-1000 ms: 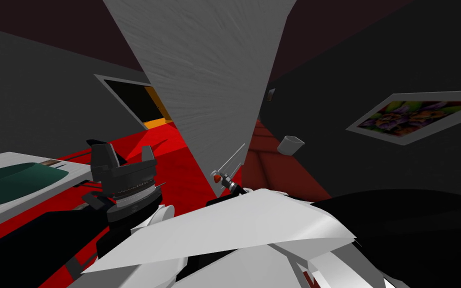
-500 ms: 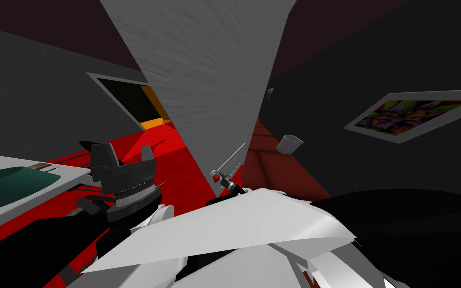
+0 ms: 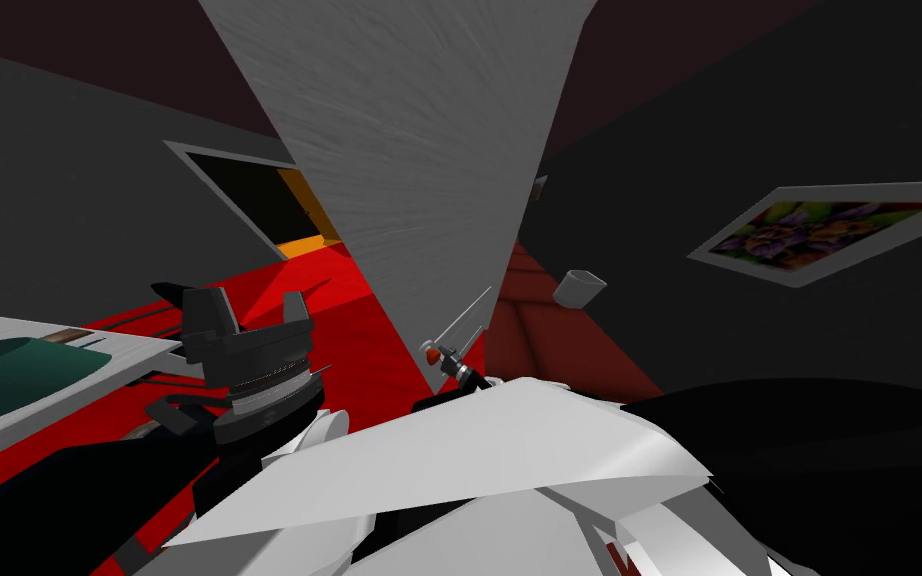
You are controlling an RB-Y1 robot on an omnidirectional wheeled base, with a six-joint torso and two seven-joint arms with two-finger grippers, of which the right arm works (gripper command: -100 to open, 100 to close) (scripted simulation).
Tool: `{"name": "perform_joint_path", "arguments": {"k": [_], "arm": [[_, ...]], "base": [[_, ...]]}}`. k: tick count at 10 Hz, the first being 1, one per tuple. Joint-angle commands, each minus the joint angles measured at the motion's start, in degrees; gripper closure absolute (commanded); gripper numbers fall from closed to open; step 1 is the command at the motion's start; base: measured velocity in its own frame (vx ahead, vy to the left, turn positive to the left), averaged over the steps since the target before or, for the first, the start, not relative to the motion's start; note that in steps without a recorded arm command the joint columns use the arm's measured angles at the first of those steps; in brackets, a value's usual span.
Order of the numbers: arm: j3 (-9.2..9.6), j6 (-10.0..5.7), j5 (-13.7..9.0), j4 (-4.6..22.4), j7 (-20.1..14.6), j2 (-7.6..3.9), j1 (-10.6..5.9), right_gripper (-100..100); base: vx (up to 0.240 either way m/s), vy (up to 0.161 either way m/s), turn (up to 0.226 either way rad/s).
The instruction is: Push the door open
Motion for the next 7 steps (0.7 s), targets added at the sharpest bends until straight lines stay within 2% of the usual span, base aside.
{"name": "perform_joint_path", "arguments": {"k": [1,2,3,4,5,6,7], "arm": [[-0.33,-0.02,-0.1,-2.6,0.3,-0.01,-0.13,100],[-0.33,-0.02,-0.1,-2.6,0.3,-0.01,-0.13,100],[-0.05,-0.02,-0.9,-2.5,-2.1,0.22,-0.25,100],[-0.05,-0.02,-0.9,-2.5,-2.1,0.22,-0.25,100],[0.24,-0.03,-1.6,-2.4,-4.2,0.46,-0.37,100],[0.24,-0.03,-1.6,-2.4,-4.4,0.46,-0.37,100],[0.51,-0.03,-2.3,-2.3,-6.4,0.7,-0.48,100]], "base": [[0.009,0.009,-0.005],[0.005,0.002,0.008],[0.018,0.018,-0.044],[0.023,0.029,-0.025],[0.032,0.04,-0.045],[0.029,0.034,-0.017],[0.026,0.042,-0.025]]}}
